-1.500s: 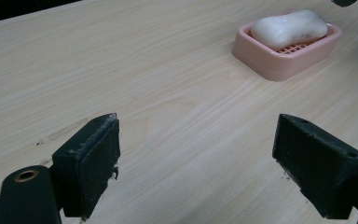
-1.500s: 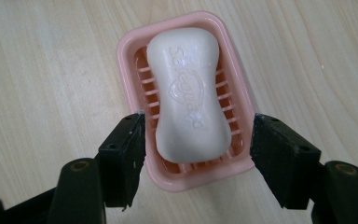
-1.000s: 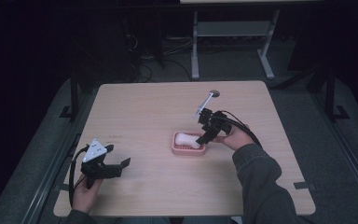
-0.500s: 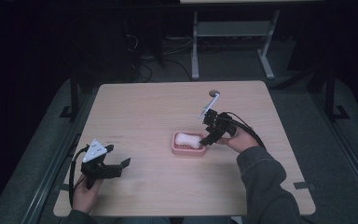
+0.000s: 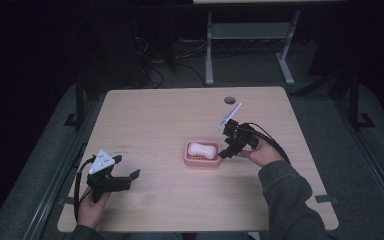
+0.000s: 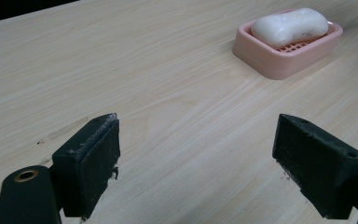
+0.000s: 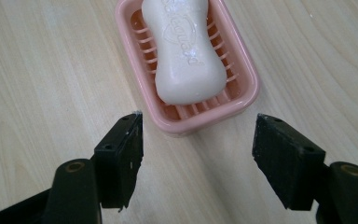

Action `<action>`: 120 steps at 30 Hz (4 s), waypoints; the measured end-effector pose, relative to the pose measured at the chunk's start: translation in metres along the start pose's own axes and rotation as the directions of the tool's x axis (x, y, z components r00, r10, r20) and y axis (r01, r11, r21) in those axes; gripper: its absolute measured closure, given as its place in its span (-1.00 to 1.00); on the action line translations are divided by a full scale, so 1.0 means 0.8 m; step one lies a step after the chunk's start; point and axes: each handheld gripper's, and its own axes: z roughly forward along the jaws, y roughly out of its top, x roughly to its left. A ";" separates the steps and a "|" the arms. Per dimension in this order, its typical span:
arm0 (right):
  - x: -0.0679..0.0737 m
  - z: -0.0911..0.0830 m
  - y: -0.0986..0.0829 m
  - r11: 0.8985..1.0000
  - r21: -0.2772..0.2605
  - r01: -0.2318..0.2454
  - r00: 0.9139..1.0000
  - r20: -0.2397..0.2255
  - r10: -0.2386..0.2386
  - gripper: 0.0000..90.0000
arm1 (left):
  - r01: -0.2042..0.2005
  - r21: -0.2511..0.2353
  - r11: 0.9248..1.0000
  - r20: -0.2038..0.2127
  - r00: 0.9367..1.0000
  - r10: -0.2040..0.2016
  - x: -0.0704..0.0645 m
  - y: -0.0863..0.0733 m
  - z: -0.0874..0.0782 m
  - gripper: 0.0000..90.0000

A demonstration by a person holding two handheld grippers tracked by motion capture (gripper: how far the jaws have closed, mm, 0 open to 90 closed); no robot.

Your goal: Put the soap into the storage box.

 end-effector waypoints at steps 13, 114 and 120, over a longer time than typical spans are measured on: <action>0.004 -0.005 -0.017 1.000 -0.025 -0.014 1.000 -0.006 0.013 -0.27 | -0.002 -0.001 1.000 0.000 1.000 0.002 0.000 0.000 0.001 -0.68; 0.054 -0.031 -0.235 0.952 -0.192 -0.239 0.970 0.004 0.244 -0.33 | -0.016 0.007 1.000 -0.008 1.000 0.016 -0.005 -0.003 0.001 -0.68; 0.061 -0.033 -0.247 0.946 -0.215 -0.244 0.968 0.006 0.251 -0.34 | -0.014 0.008 1.000 -0.007 1.000 0.014 -0.005 -0.003 0.001 -0.68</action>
